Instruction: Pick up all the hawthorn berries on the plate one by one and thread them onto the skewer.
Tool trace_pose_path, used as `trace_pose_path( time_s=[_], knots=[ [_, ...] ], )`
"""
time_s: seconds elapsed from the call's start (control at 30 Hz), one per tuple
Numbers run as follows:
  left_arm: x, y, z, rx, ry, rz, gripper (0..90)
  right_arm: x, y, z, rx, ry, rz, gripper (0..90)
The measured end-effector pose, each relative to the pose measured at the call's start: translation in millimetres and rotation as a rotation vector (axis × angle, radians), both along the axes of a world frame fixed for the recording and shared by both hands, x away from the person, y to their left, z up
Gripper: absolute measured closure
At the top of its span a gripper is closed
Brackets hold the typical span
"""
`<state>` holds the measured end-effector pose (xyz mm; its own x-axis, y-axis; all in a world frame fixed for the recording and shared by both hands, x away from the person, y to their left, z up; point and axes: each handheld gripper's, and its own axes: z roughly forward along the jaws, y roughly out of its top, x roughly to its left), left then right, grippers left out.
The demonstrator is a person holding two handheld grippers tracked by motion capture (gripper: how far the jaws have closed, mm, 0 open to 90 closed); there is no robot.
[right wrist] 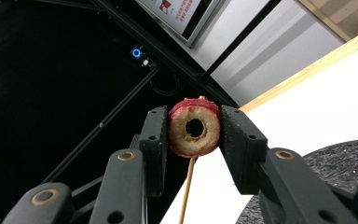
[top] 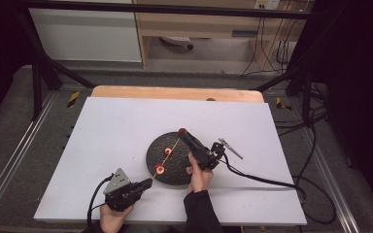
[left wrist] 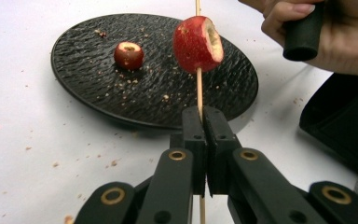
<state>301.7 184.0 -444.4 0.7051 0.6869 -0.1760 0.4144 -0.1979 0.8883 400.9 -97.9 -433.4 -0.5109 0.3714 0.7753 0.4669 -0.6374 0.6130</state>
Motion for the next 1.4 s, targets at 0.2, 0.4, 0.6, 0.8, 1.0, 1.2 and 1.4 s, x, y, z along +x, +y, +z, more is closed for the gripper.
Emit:
trace_pose_path(
  time_s=[0.2,0.4,0.6,0.8,1.0,1.2,1.4],
  knots=[
    [-2.5,-13.0,-0.3,-0.012,-0.005,0.031,87.6,-0.8,0.8,-1.3,0.017,0.001,0.0,63.2],
    [-3.7,-20.8,-1.5,-0.041,-0.004,0.061,87.6,-1.7,1.3,-2.1,0.024,0.002,0.004,63.3],
    [-0.6,-26.7,-2.4,-0.057,0.011,0.071,87.7,-3.2,2.8,-5.0,0.023,0.005,0.003,63.3],
    [4.2,-30.0,0.2,-0.084,0.014,0.071,87.8,-4.5,3.1,-5.6,0.017,0.001,0.005,63.4],
    [8.1,-30.9,3.4,-0.095,0.018,0.062,88.0,-7.8,3.0,-4.8,0.018,-0.011,0.003,63.5],
    [10.5,-31.3,8.3,-0.088,0.004,0.06,88.2,-9.4,2.7,-3.9,0.017,-0.018,0.002,63.7],
    [17.2,-31.7,11.6,-0.083,0.012,0.046,88.1,-12.9,4.9,-8.5,0.001,-0.01,0.024,63.6]
  ],
)
